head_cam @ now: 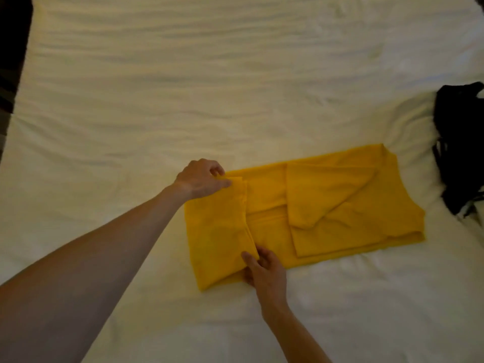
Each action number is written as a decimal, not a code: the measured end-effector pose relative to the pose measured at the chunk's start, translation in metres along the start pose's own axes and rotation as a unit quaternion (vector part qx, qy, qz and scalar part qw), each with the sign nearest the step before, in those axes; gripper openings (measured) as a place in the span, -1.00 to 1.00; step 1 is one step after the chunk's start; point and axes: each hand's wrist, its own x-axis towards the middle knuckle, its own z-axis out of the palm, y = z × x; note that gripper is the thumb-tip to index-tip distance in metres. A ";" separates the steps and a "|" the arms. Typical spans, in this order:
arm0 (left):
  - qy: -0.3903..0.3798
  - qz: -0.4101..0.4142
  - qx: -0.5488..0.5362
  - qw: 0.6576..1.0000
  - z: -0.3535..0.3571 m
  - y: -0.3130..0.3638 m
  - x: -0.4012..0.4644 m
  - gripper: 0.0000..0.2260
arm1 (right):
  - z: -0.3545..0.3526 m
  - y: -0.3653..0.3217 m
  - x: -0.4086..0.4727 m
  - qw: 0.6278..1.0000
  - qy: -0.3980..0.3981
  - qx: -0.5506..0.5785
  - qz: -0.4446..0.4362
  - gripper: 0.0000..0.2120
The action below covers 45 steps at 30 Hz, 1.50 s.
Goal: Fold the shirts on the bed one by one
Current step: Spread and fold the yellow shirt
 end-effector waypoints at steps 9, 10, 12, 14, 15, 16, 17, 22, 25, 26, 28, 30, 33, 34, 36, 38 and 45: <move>0.069 0.030 0.149 0.986 0.023 -0.015 0.004 -0.75 | -0.012 -0.001 0.000 0.986 0.054 -0.144 -0.065 -0.80; 0.070 0.017 0.131 0.989 0.025 -0.011 0.006 -0.75 | -0.013 -0.002 0.000 0.986 0.042 -0.150 -0.066 -0.79; 0.087 -0.004 0.099 0.991 0.030 -0.007 0.008 -0.80 | -0.014 -0.009 -0.001 0.984 0.024 -0.159 -0.078 -0.80; 0.118 -0.010 0.060 0.991 0.032 -0.004 0.011 -0.84 | -0.017 -0.014 0.002 0.982 0.037 -0.162 -0.092 -0.87; 0.133 -0.010 0.033 0.990 0.033 -0.003 0.011 -0.85 | -0.019 -0.017 0.003 0.979 0.056 -0.168 -0.099 -0.89; 0.145 -0.009 0.006 0.989 0.032 -0.003 0.012 -0.85 | -0.021 -0.016 0.004 0.977 0.079 -0.168 -0.109 -0.91; 0.147 -0.006 -0.013 0.989 0.031 -0.003 0.011 -0.83 | -0.022 -0.016 0.002 0.973 0.096 -0.174 -0.118 -0.95; 0.162 0.078 0.095 0.979 0.019 -0.032 -0.015 -0.73 | 0.006 -0.003 -0.030 0.885 0.149 -0.368 -0.244 -0.53; 0.155 0.204 0.202 0.945 0.018 -0.066 -0.037 -0.63 | 0.032 0.007 -0.038 0.813 0.056 -0.480 -0.324 -0.68; 0.119 0.223 0.257 0.933 0.018 -0.074 -0.042 -0.57 | 0.041 0.010 -0.037 0.787 0.025 -0.530 -0.313 -0.63; 0.042 0.220 0.373 0.900 0.021 -0.084 -0.046 -0.46 | 0.053 0.016 -0.033 0.742 -0.025 -0.610 -0.276 -0.47; 0.017 0.205 0.439 0.875 0.025 -0.085 -0.044 -0.46 | 0.061 0.021 -0.031 0.723 -0.033 -0.635 -0.271 -0.51; 0.026 0.212 0.450 0.867 0.029 -0.080 -0.044 -0.59 | 0.063 0.017 -0.028 0.742 -0.029 -0.611 -0.274 -0.76; 0.024 0.213 0.457 0.863 0.028 -0.080 -0.044 -0.61 | 0.062 0.015 -0.029 0.759 -0.032 -0.593 -0.265 -0.80; 0.018 0.212 0.481 0.850 0.023 -0.084 -0.051 -0.63 | 0.054 0.011 -0.033 0.794 -0.046 -0.559 -0.235 -0.83; 0.009 0.222 0.482 0.848 0.019 -0.087 -0.067 -0.67 | 0.042 0.009 -0.043 0.819 -0.072 -0.536 -0.193 -0.83; -0.244 0.156 0.491 0.821 0.019 -0.059 -0.182 -0.84 | -0.020 0.024 -0.121 0.843 -0.303 -0.444 -0.029 -0.80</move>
